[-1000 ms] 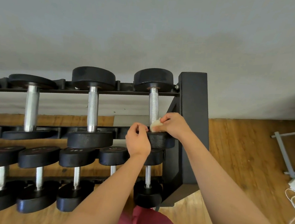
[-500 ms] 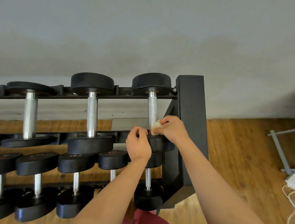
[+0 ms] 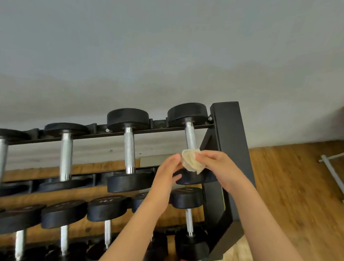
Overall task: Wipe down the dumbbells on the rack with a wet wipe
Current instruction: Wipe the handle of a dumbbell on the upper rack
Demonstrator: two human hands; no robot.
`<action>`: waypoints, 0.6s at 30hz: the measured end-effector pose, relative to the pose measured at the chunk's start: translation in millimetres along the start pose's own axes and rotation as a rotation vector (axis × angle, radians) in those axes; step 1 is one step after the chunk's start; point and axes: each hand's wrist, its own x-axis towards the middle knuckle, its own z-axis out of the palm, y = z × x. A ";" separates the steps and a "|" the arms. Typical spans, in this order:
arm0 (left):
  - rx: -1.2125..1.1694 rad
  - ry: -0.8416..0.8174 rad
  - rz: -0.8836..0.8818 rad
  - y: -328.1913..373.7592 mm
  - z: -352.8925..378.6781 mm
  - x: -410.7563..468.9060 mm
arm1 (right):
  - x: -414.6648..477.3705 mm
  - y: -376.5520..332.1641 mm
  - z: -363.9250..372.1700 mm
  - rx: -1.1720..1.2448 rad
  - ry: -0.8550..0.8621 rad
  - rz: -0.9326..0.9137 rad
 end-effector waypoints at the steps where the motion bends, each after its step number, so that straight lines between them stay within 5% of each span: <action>1: -0.030 -0.032 -0.027 5.7 -4.8 -1.7 | -1.3 -0.9 6.6 -0.004 -0.015 -0.013; 8: 0.097 -0.001 0.055 4.7 -24.3 -1.6 | 4.1 14.7 32.6 0.008 0.127 -0.171; 13: 0.256 0.098 0.133 0.9 -33.4 13.2 | 13.8 34.8 26.3 -0.183 0.590 -0.205; 18: 0.449 0.084 0.207 2.0 -27.0 49.9 | 35.6 63.8 45.9 -0.462 0.752 -0.172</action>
